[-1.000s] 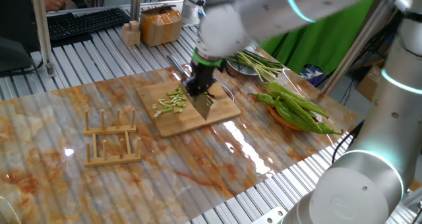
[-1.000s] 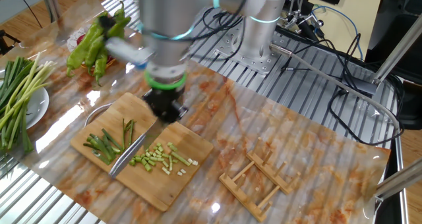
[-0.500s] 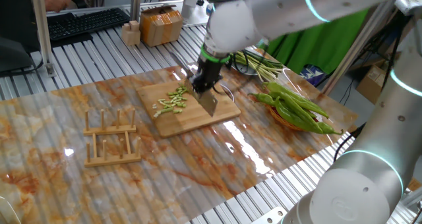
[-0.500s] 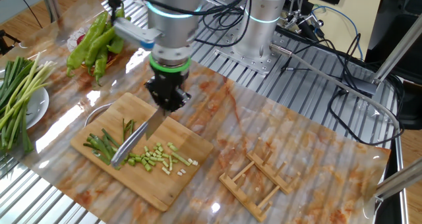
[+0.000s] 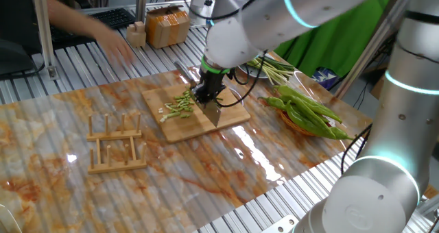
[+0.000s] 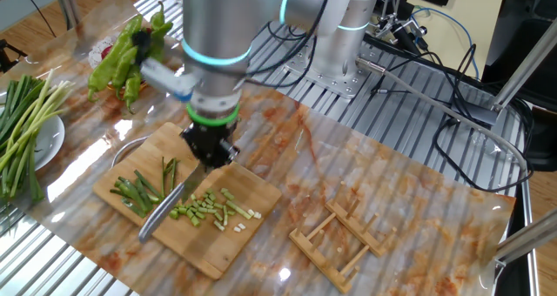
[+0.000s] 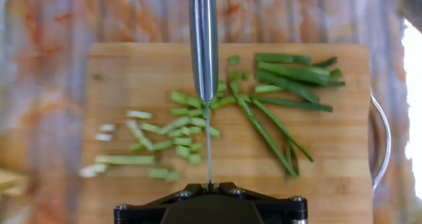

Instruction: Chop the green garlic

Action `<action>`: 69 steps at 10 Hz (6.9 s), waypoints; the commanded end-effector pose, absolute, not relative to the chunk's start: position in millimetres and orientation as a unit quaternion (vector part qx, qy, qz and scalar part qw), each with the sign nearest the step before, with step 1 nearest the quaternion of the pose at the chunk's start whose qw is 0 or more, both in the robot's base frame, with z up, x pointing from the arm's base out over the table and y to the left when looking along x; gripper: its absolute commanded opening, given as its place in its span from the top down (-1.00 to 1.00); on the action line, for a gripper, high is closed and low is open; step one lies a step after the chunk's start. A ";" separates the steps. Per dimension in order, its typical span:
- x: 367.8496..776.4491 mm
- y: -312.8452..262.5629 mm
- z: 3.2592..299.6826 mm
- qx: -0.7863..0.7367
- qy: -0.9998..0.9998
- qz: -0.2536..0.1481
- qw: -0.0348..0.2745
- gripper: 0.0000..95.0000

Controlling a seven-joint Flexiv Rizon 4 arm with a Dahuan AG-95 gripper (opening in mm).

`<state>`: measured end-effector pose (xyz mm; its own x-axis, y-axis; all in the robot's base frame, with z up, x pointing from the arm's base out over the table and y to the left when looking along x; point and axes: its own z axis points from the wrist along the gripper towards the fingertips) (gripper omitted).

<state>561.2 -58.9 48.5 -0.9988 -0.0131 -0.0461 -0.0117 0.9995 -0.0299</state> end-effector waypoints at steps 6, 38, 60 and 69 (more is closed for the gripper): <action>579.2 -73.7 139.4 -0.038 0.998 -0.029 0.032 1.00; 572.3 -45.7 176.2 -0.115 0.984 0.023 0.132 1.00; 564.4 -37.1 171.1 -0.092 0.988 0.006 0.123 1.00; 595.0 -12.3 147.4 -0.047 0.996 -0.030 0.065 1.00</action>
